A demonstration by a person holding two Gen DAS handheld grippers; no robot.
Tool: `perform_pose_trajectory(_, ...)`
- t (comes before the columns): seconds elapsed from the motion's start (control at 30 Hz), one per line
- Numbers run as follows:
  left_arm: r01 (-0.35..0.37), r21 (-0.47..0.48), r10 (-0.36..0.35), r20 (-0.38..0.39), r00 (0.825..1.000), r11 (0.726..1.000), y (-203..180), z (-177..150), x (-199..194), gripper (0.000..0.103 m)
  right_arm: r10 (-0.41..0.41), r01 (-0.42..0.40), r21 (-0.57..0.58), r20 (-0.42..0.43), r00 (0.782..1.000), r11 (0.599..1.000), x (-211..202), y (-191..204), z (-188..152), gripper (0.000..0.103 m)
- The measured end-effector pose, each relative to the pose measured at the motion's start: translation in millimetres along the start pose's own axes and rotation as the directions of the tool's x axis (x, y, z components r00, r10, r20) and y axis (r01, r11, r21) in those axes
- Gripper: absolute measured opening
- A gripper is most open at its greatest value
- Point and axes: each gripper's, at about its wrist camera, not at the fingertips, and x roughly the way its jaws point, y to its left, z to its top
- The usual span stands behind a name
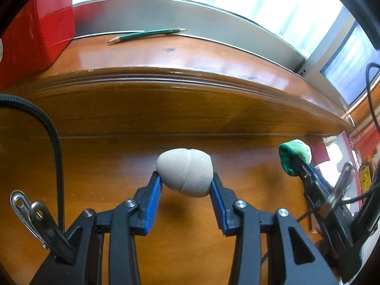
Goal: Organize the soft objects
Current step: 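Lift and carry the egg sponge in the left gripper while the right gripper carries the wristband toward the box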
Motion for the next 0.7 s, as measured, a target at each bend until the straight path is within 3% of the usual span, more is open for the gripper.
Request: perform_pose_trajectory(0.7, 0.025, 0.112, -0.028, 0.021, 0.999, 0.993, -50, -21, -39, 0.042, 0.037, -0.038, 0.019, 0.046, 0.998, 0.999, -66, -29, -12, 0.027)
